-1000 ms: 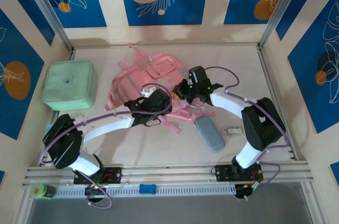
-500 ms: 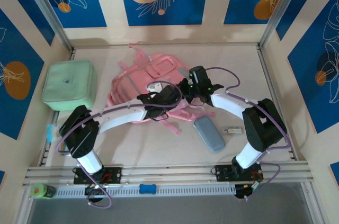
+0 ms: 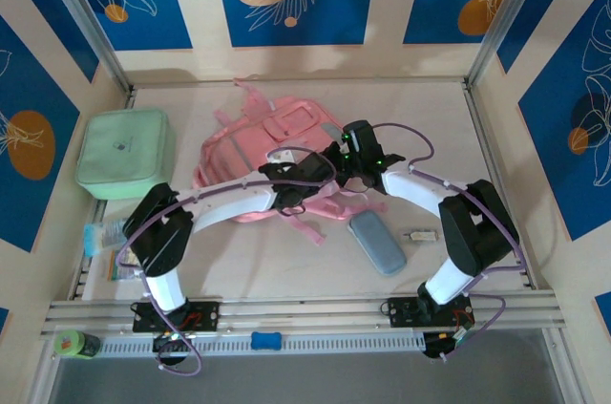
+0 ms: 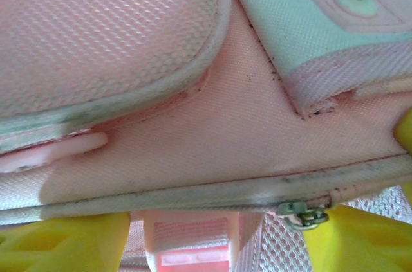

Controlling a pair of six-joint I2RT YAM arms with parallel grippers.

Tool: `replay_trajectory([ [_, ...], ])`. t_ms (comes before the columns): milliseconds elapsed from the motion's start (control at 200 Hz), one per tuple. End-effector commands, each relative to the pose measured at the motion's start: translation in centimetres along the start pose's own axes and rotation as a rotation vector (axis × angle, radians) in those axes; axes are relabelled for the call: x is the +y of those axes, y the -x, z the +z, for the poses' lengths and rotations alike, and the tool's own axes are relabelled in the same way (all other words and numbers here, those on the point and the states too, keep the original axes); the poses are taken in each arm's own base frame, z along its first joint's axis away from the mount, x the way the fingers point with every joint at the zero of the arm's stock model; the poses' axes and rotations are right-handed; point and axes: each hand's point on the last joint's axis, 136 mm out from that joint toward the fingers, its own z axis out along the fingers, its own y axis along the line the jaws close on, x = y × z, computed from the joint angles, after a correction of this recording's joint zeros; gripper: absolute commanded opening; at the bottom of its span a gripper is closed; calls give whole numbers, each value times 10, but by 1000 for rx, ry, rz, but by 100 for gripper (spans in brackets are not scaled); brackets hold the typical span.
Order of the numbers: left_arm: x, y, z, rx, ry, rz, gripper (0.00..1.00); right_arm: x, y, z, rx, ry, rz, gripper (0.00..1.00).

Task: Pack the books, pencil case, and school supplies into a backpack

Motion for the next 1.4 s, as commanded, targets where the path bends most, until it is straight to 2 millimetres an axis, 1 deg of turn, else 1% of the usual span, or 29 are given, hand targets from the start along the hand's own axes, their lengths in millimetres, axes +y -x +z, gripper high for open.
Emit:
replay_trajectory([
  [0,42,25,-19,-78,91,4,66,40,-5,-18,29,126,-69,0],
  [80,49,27,-30,-74,65,13,61,39,-4,-16,37,123,-61,0],
  [115,54,27,-36,-70,72,13,56,39,-4,-16,41,128,-62,0],
  [150,55,28,-44,-84,54,7,52,40,-3,-16,41,131,-63,0],
  [205,40,29,-55,-115,-24,29,50,39,-4,-14,38,125,-65,0],
  [260,24,25,-60,-95,-97,39,50,40,-4,-14,38,129,-63,0],
  [345,-2,15,-56,-36,-172,68,49,42,-3,-14,36,131,-60,0],
  [400,-23,9,-53,-18,-234,111,49,42,-2,-14,34,128,-63,0],
  [450,-32,6,-49,-2,-238,148,48,41,-3,-13,39,122,-60,0],
  [495,-32,5,-45,-3,-200,184,48,41,-2,-13,40,121,-54,0],
  [565,-25,5,-38,-7,-128,213,48,38,-1,-14,34,119,-49,0],
  [645,-32,-3,-29,11,-159,248,46,35,1,-15,31,113,-44,0],
  [695,-32,-6,-24,29,-149,251,45,35,1,-14,36,115,-41,0],
  [755,-29,-4,-20,34,-112,263,45,35,2,-14,36,116,-42,0],
  [835,-31,1,-19,24,-93,286,43,35,1,-13,37,114,-44,0],
  [885,-24,5,-17,8,-48,273,43,34,1,-12,37,111,-43,0],
  [970,-14,8,-12,1,8,247,43,34,0,-10,46,114,-39,0],
  [1055,-16,6,-5,7,10,246,41,34,-1,-8,57,114,-34,0],
  [1196,-6,10,2,-12,74,213,33,35,-2,-8,59,114,-36,0],
  [1266,-7,12,6,-21,74,192,30,34,-2,-7,56,112,-36,0],
  [1396,-19,18,10,-46,41,173,25,33,-2,-6,53,109,-37,0],
])
